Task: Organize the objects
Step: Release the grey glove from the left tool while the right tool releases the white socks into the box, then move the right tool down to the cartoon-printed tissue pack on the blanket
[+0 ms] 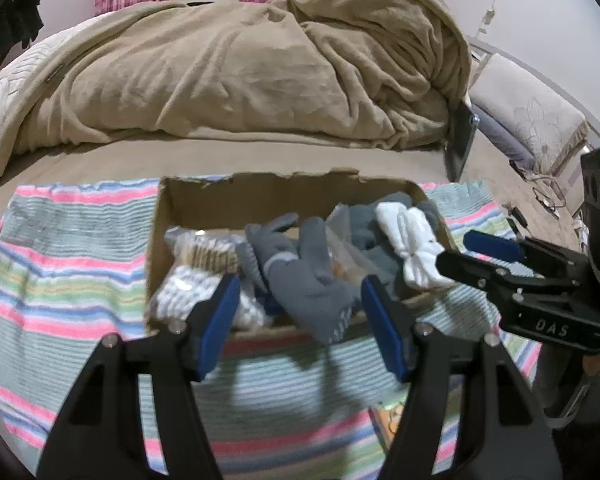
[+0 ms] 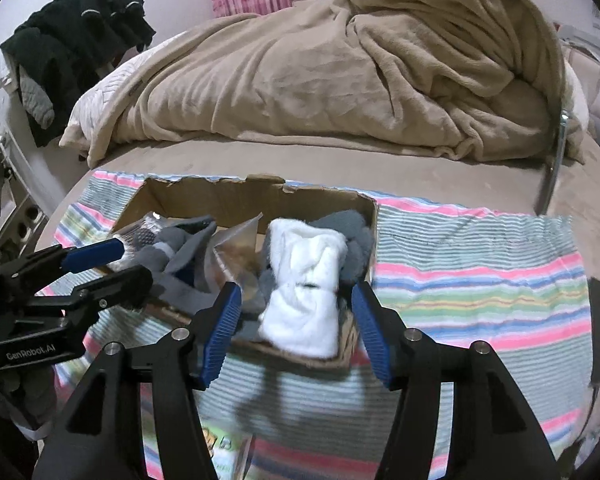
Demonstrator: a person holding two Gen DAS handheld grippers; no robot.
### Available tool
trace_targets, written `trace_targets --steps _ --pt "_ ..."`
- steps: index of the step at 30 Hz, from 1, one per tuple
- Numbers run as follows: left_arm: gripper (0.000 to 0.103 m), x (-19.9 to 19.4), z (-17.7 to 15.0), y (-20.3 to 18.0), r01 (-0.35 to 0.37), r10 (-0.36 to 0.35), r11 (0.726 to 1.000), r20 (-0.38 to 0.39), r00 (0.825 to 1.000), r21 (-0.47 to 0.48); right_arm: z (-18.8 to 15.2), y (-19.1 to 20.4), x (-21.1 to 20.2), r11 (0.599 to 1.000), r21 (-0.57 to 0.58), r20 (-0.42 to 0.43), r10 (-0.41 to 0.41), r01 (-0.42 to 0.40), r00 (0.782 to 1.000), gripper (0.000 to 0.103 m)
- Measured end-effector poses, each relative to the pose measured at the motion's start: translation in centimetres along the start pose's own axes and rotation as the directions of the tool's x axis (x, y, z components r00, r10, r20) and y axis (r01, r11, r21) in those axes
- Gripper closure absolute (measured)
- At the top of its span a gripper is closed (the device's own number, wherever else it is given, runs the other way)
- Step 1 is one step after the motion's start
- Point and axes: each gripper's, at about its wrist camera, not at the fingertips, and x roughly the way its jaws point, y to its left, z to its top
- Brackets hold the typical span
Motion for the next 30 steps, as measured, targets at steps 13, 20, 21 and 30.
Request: trace_targets --steps 13,20,21,30 --pt "0.035 -5.7 -3.0 0.0 -0.038 0.039 0.999 0.036 0.999 -0.036 -1.5 1.8 -3.9 1.000 -0.001 0.032 0.012 -0.012 0.999 0.037" --pt "0.031 -8.5 -4.6 1.0 -0.059 0.064 0.995 0.067 0.996 -0.081 -3.1 3.1 -5.2 1.000 -0.008 0.020 0.022 -0.022 1.000 0.037" --pt "0.030 -8.7 -5.0 1.1 -0.061 0.067 0.994 0.068 0.995 -0.086 -3.4 3.3 -5.3 1.000 -0.010 0.017 0.021 -0.021 1.000 0.037" --pt "0.030 -9.6 -7.5 1.8 -0.070 0.075 0.992 0.041 0.996 -0.104 -5.7 4.4 -5.5 0.999 -0.017 -0.022 0.026 -0.027 0.999 0.037"
